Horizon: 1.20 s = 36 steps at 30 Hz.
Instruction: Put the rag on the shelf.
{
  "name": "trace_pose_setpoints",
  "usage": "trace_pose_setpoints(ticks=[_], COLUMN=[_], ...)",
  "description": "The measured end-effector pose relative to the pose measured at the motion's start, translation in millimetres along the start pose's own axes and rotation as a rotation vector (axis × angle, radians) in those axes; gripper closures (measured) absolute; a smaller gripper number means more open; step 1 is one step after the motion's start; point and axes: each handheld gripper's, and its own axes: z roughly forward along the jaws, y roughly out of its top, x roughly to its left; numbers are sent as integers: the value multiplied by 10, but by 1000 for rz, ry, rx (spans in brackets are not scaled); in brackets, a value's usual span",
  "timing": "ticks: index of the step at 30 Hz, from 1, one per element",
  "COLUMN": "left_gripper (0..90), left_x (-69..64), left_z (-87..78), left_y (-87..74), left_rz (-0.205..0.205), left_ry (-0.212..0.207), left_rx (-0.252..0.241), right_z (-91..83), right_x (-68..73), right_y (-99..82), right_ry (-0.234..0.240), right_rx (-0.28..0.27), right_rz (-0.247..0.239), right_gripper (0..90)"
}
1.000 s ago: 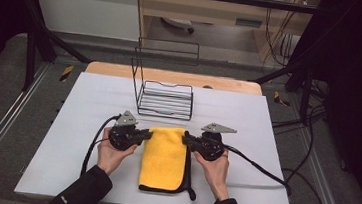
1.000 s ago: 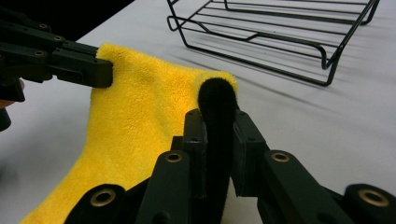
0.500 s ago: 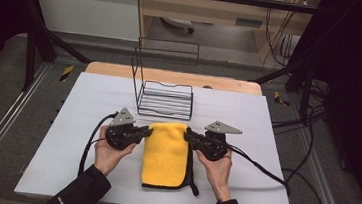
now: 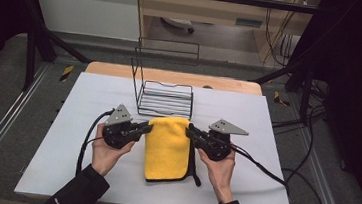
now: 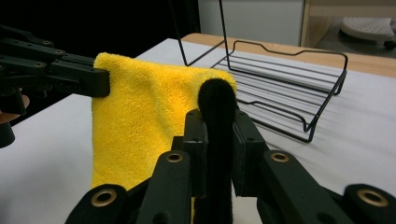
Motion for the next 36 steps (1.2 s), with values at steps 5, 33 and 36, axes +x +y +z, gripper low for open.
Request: trace_pose_setpoints(ticks=[5, 33, 36], left_gripper=[836, 836, 836], left_x=[-23, 7, 20], left_z=[-73, -244, -247], left_y=[100, 425, 448], left_rz=[13, 35, 39], left_ry=[3, 36, 41], left_rx=[-37, -157, -168], right_z=[-91, -216, -223], right_x=[36, 165, 171], right_y=[79, 436, 469], right_ry=[0, -29, -31], right_rx=[-40, -171, -181], right_rz=[-8, -76, -80], right_gripper=[792, 794, 794])
